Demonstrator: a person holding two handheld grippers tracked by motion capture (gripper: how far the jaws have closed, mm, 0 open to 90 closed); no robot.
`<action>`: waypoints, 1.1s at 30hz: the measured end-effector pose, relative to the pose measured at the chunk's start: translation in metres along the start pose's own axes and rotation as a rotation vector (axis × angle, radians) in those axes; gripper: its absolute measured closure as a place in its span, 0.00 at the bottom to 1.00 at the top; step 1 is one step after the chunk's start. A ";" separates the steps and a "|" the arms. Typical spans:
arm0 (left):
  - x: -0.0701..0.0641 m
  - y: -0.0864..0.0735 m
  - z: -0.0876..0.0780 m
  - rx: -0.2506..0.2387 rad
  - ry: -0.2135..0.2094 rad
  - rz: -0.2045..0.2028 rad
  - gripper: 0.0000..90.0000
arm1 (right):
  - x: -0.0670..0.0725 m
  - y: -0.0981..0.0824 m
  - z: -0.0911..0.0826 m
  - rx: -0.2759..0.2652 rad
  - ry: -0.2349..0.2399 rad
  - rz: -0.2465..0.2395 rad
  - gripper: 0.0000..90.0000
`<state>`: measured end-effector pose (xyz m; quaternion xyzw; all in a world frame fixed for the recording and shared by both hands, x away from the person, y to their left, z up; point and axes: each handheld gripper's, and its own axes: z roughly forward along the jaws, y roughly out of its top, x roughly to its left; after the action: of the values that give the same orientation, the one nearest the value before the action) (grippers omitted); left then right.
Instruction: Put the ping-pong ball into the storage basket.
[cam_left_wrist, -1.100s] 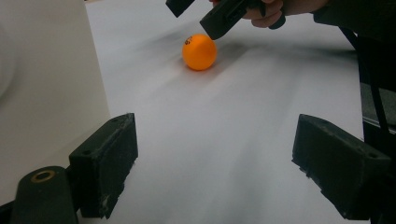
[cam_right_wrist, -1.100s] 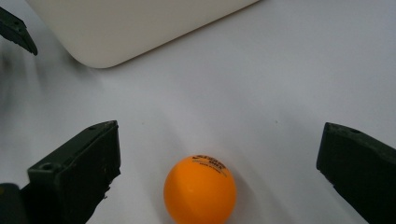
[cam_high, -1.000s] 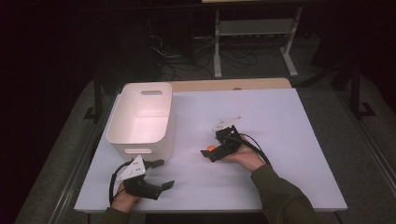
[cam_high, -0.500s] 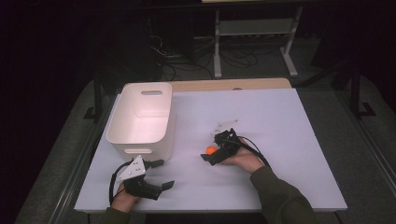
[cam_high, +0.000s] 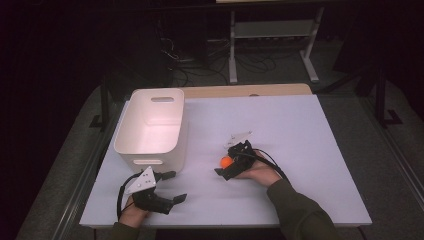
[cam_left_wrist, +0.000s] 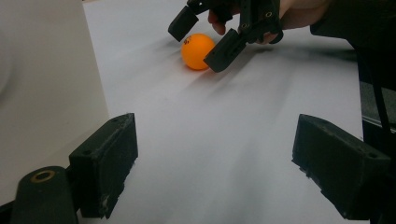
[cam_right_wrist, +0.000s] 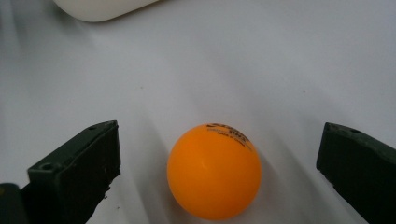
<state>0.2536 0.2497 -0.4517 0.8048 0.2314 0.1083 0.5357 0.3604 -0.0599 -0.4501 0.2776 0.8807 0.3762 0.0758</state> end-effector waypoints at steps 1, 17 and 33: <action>0.000 0.000 0.000 0.000 0.000 0.001 0.16 | 0.000 -0.001 0.001 0.005 0.000 -0.003 0.00; 0.000 0.000 0.000 0.001 -0.001 0.001 0.16 | 0.003 -0.003 0.003 0.037 -0.020 -0.030 0.03; 0.000 0.000 0.000 0.003 -0.001 0.001 0.16 | 0.002 -0.004 -0.002 0.037 0.002 -0.025 0.22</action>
<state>0.2538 0.2496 -0.4517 0.8059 0.2307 0.1078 0.5345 0.3566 -0.0625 -0.4517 0.2675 0.8910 0.3593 0.0742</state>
